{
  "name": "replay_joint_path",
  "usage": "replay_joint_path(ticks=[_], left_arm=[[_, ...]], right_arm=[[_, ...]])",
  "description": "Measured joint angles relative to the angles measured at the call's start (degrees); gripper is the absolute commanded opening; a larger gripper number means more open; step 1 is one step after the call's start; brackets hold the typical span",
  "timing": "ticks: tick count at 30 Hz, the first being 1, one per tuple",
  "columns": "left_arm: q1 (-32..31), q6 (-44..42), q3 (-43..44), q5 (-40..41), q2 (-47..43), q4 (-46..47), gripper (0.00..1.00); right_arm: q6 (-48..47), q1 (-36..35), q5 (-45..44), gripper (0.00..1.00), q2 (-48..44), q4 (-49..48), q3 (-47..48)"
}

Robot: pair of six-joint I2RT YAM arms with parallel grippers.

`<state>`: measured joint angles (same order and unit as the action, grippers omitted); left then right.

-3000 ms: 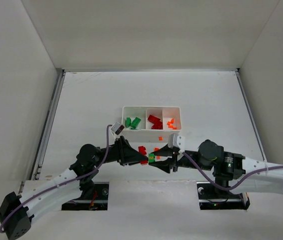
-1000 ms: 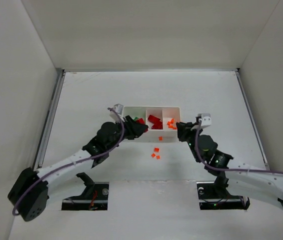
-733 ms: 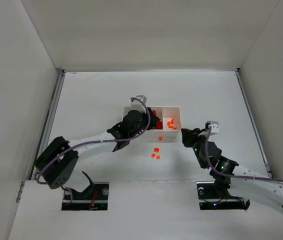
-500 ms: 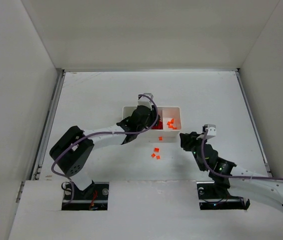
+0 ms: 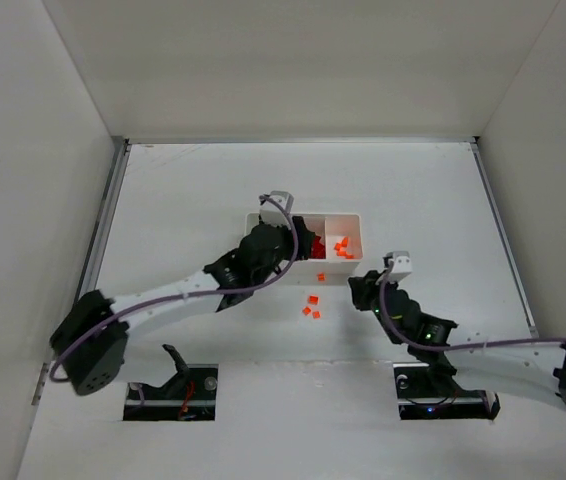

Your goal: Sort the legos into containers by color

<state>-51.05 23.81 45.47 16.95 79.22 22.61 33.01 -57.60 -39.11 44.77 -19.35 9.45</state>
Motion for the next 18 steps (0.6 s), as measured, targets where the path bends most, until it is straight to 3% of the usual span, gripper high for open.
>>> replay_joint_path(ticks=[3, 6, 9, 18], left_arm=[[-2.7, -0.2, -5.1, 1.0, -10.8, 1.0, 0.35], [-6.1, 0.1, -11.1, 2.2, -18.9, 1.8, 0.33], [-9.9, 1.2, -18.1, 4.5, -24.2, 0.6, 0.33], [-20.4, 5.0, -28.5, 14.0, -31.0, -4.9, 0.37]], right_arm=[[-0.2, -3.0, 0.5, 0.24, 9.8, 0.0, 3.9], [0.0, -6.2, -0.4, 0.4, 19.1, 0.0, 9.3], [0.1, -8.2, -2.8, 0.5, 27.2, -0.3, 14.0], [3.0, -8.5, -7.8, 0.52, 39.0, -0.1, 17.1]])
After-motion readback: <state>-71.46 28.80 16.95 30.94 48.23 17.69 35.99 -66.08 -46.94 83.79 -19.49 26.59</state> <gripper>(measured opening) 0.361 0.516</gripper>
